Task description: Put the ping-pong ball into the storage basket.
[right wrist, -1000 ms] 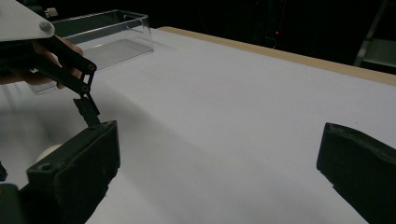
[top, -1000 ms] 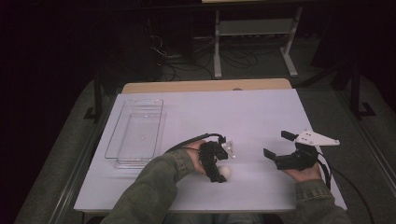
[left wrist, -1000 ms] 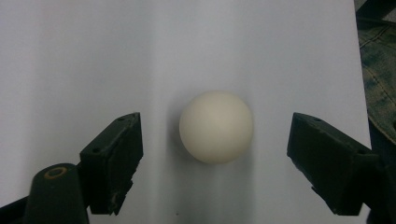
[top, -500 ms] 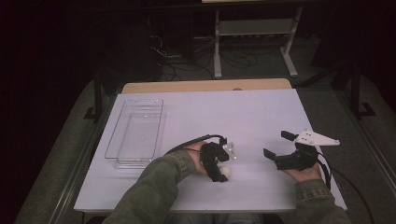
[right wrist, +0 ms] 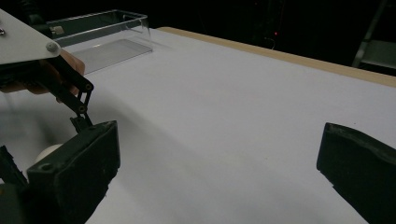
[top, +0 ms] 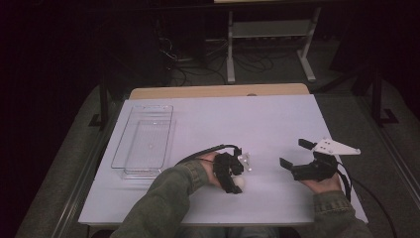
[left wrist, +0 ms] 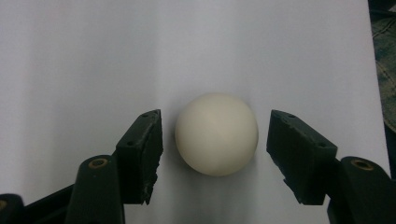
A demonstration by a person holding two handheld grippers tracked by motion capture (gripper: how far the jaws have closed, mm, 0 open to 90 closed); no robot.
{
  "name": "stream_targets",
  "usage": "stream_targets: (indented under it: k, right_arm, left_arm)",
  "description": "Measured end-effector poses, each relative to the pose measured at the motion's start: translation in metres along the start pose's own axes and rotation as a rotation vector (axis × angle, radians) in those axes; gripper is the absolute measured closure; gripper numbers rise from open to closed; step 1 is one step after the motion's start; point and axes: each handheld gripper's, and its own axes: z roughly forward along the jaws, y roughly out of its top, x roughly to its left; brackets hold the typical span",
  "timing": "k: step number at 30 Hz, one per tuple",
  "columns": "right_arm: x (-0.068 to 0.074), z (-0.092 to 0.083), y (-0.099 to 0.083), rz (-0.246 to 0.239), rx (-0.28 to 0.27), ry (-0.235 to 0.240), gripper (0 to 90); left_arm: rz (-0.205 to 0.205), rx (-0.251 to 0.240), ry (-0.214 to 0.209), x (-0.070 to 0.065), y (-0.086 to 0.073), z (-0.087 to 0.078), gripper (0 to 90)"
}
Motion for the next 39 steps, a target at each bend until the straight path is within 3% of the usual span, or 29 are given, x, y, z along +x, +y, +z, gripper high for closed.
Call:
stream_targets:
  k: [10,17,30,39]
  right_arm:
    - [-0.0003,0.0005,-0.0003,0.001,0.005,0.005,0.0]
    - [-0.0006,0.0005,-0.0004,0.001,0.006,0.004,0.0]
    - [-0.0007,-0.0004,-0.0001,0.004,0.001,-0.001,0.0]
    - [-0.0006,-0.0003,-0.0001,0.002,0.000,-0.001,0.0]
  left_arm:
    - [-0.025,-0.001,0.041,0.0016,-0.0041,0.0029,44.4]
    - [-0.027,-0.011,0.042,0.0022,-0.0060,0.0026,49.9]
    - [-0.018,-0.024,0.063,0.0007,-0.0049,-0.0016,50.6]
    - [-0.024,-0.030,0.050,-0.0003,-0.0051,-0.0056,50.8]
